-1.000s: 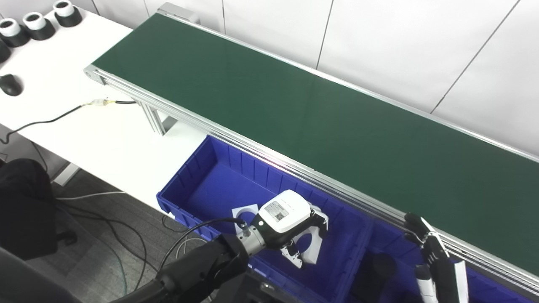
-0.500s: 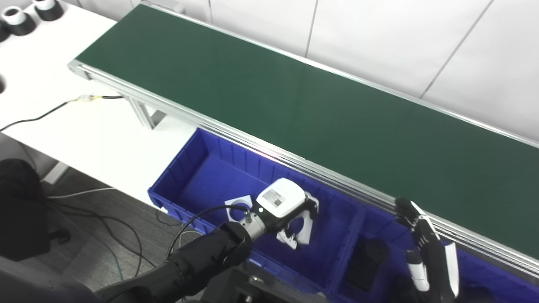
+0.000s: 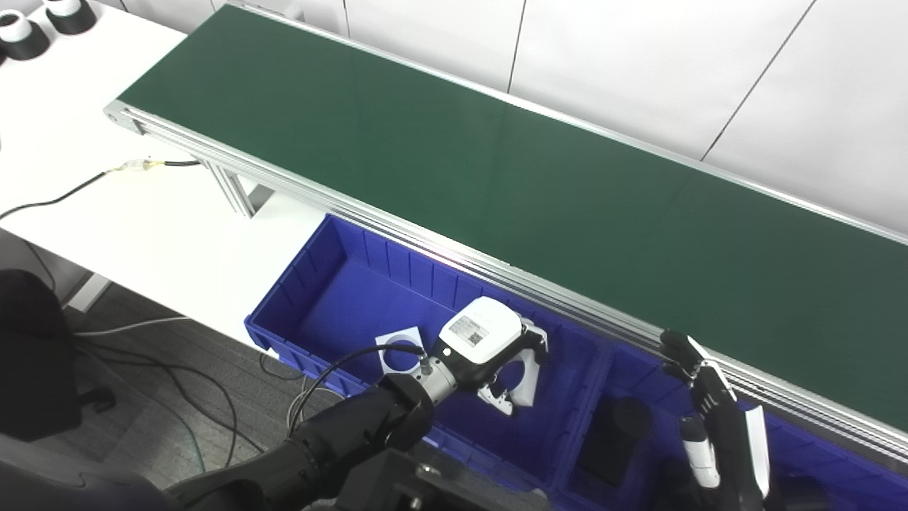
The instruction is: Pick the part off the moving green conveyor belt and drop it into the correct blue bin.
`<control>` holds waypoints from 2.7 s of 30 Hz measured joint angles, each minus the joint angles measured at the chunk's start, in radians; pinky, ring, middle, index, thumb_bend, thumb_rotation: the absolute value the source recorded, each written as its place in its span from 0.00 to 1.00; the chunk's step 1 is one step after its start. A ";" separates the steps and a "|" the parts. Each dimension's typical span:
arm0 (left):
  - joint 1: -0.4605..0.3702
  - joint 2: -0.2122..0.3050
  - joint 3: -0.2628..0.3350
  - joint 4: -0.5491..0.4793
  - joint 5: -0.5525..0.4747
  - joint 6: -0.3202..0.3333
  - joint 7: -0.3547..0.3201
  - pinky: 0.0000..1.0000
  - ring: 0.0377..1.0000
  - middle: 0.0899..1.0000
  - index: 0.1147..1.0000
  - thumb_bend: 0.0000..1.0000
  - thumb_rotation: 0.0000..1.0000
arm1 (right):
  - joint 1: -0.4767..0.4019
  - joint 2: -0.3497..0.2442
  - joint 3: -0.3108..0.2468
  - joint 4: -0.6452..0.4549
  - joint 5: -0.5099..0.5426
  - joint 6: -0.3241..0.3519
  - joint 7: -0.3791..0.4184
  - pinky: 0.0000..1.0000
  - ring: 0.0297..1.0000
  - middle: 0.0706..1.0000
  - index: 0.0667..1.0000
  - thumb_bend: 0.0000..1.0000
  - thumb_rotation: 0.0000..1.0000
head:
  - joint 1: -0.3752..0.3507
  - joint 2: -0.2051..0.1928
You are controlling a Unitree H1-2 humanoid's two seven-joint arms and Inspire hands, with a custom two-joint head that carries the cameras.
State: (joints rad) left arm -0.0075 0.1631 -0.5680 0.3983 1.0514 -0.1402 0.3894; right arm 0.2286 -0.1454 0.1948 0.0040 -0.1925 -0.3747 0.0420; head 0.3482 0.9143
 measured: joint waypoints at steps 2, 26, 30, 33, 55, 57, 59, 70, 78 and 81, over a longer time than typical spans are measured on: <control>0.002 0.004 -0.008 -0.011 0.007 0.019 -0.006 0.64 0.68 0.73 0.68 1.00 0.45 | 0.000 0.001 0.000 0.000 0.000 0.000 0.000 0.77 0.82 0.82 0.81 0.81 1.00 | 0.002 -0.002; 0.094 0.047 -0.002 -0.397 -0.170 -0.123 -0.057 0.69 0.72 0.76 0.78 0.80 0.57 | -0.006 0.011 -0.025 0.067 -0.001 -0.005 -0.018 0.81 0.88 0.86 0.83 0.82 1.00 | -0.005 -0.032; 0.095 0.094 0.006 -0.422 -0.271 -0.228 -0.100 0.74 0.76 0.78 0.80 0.85 0.46 | -0.007 0.012 -0.034 0.082 -0.016 -0.027 -0.051 0.82 0.88 0.90 0.85 0.79 1.00 | -0.015 -0.035; 0.109 0.087 0.012 -0.435 -0.391 -0.258 -0.159 0.70 0.79 0.84 0.85 0.89 0.46 | -0.013 0.012 -0.028 0.106 -0.018 -0.035 -0.088 0.82 0.88 0.91 0.87 0.81 1.00 | -0.035 -0.040; -0.017 0.225 -0.221 -0.152 -0.694 -0.299 0.106 0.82 0.87 0.90 0.89 0.87 0.78 | -0.098 0.131 0.225 0.365 -0.155 -0.047 -0.497 0.84 0.91 0.94 0.89 0.84 1.00 | -0.815 -0.229; -0.027 0.244 -0.268 -0.150 -0.689 -0.300 0.139 0.83 0.87 0.90 0.89 0.87 0.78 | -0.105 0.134 0.233 0.384 -0.155 -0.047 -0.507 0.84 0.92 0.94 0.89 0.84 1.00 | -0.815 -0.229; -0.031 0.251 -0.292 -0.148 -0.690 -0.300 0.162 0.83 0.87 0.90 0.89 0.87 0.78 | -0.106 0.133 0.241 0.386 -0.154 -0.047 -0.520 0.84 0.92 0.94 0.90 0.86 1.00 | -0.787 -0.229; -0.042 0.240 -0.327 -0.161 -0.689 -0.300 0.198 0.84 0.87 0.90 0.88 0.85 0.74 | -0.097 0.083 0.264 0.379 -0.107 -0.047 -0.540 0.84 0.89 0.93 0.89 0.85 1.00 | -0.620 -0.277; -0.019 0.171 -0.317 -0.161 -0.712 -0.300 0.191 0.86 0.88 0.91 0.91 0.85 0.68 | -0.083 0.020 0.295 0.369 -0.030 -0.047 -0.540 0.83 0.86 0.90 0.89 0.86 1.00 | -0.474 -0.308; -0.006 0.147 -0.304 -0.158 -0.702 -0.300 0.185 0.83 0.88 0.92 0.92 0.85 0.71 | -0.078 0.004 0.297 0.362 -0.010 -0.047 -0.540 0.82 0.85 0.89 0.87 0.85 1.00 | -0.437 -0.322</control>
State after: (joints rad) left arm -0.0136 0.3102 -0.8717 0.2407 0.3497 -0.4398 0.5747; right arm 0.1503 -0.1410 0.4921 0.3658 -0.2023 -0.4220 -0.4979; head -0.0891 0.5922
